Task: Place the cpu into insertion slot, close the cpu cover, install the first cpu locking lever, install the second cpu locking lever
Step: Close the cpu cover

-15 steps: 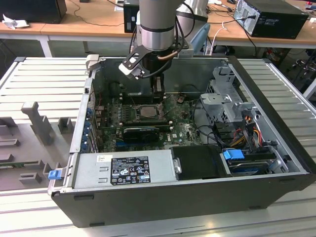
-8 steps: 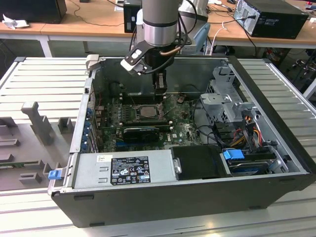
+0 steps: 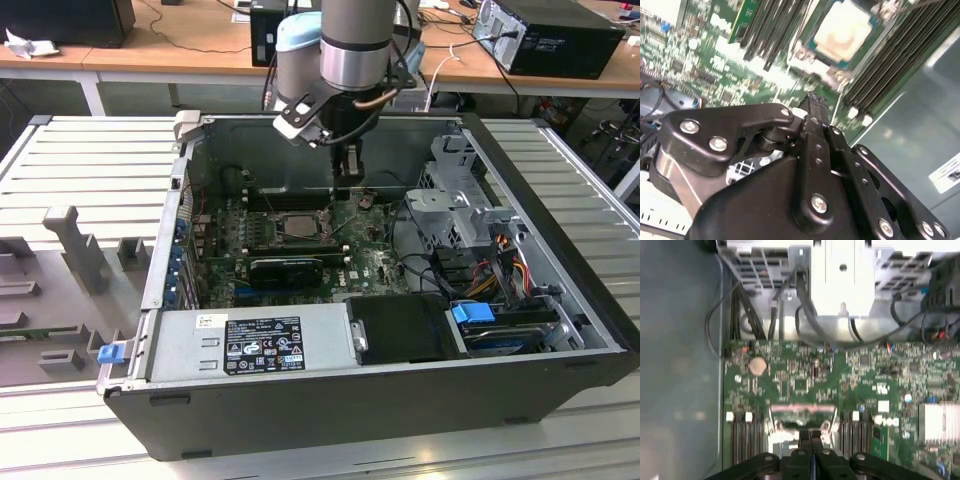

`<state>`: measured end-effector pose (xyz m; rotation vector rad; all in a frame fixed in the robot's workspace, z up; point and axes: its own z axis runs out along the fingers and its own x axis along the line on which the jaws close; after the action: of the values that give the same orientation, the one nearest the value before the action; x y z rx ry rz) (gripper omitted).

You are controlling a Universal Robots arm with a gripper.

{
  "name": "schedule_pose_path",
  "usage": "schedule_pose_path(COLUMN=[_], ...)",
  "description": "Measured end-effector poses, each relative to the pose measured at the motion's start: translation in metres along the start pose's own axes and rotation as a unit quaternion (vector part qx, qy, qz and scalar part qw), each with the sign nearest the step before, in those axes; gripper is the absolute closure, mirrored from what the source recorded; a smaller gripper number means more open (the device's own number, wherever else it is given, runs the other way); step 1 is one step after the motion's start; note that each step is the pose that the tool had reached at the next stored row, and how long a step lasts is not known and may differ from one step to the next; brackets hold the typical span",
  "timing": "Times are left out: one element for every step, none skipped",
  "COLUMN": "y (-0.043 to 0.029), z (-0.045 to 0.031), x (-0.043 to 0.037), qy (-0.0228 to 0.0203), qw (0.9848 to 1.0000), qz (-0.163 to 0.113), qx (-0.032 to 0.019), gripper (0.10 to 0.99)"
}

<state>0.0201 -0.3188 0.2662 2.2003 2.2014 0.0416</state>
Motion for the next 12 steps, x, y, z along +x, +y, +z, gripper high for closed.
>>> schedule_pose_path(y=[0.0042,0.0104,0.017,0.0213,0.0238,0.0281,0.0337,0.0368,0.0383,0.0388,0.0384,0.0377], z=[0.0003,0.0007,0.0014,0.0022,0.0028,0.004,0.007,0.0086,0.0098,0.0132,0.0165,0.017], x=[0.0001,0.0003,0.0006,0.001,0.0012,0.0016,0.0021,0.0024,0.0025,0.0026,0.0027,0.0027], qy=[0.0,0.0,-0.0001,0.0,0.0,0.0,0.0,0.0,0.0,0.0,0.0001,0.0], qw=[1.0,1.0,1.0,1.0,1.0,1.0,1.0,1.0,1.0,1.0,1.0,1.0], qz=[0.0,0.0,0.0,0.0,0.0,-0.001,-0.002,-0.002,-0.002,-0.002,-0.002,-0.002], qx=[0.0004,0.0007,0.0009,0.0011,0.0011,0.0013,0.0014,0.0015,0.0016,0.0016,0.0019,0.0031], gripper=[0.98,0.98,0.98,0.98,0.98,0.98,0.98,0.98,0.98,0.98,0.98,0.98])
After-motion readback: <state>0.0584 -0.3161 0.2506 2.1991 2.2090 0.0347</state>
